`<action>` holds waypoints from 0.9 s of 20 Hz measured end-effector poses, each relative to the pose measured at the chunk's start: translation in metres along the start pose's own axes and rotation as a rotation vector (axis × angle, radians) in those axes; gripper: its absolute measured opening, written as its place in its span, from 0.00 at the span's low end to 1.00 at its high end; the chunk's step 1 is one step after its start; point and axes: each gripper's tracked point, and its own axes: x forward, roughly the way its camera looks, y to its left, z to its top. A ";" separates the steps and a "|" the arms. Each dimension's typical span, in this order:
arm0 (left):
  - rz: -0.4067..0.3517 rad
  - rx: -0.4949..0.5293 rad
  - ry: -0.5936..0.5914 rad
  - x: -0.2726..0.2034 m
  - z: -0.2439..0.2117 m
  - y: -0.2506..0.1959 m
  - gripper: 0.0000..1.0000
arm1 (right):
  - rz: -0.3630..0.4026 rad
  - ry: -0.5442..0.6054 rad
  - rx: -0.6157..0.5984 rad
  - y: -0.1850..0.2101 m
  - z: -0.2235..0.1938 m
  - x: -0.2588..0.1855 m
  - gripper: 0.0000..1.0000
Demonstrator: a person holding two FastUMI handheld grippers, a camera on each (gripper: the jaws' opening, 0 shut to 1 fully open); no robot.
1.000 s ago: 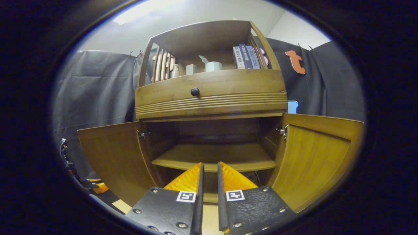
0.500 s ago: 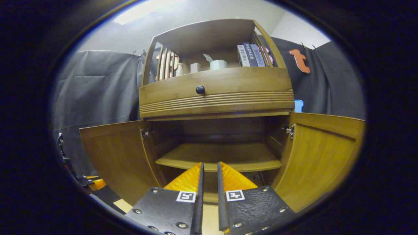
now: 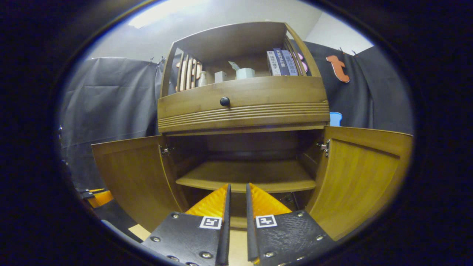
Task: Open the right door of the double-door shoe cabinet with the right hand, and open the left door with the left hand.
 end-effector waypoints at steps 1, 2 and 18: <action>-0.019 0.004 -0.017 0.001 0.009 -0.010 0.41 | -0.009 -0.003 -0.002 -0.004 0.000 -0.004 0.19; -0.035 0.010 -0.033 0.001 0.017 -0.020 0.41 | -0.019 -0.006 -0.003 -0.009 0.002 -0.007 0.15; -0.367 0.073 -0.131 0.008 0.113 -0.201 0.48 | -0.152 -0.165 -0.002 -0.045 0.076 -0.076 0.15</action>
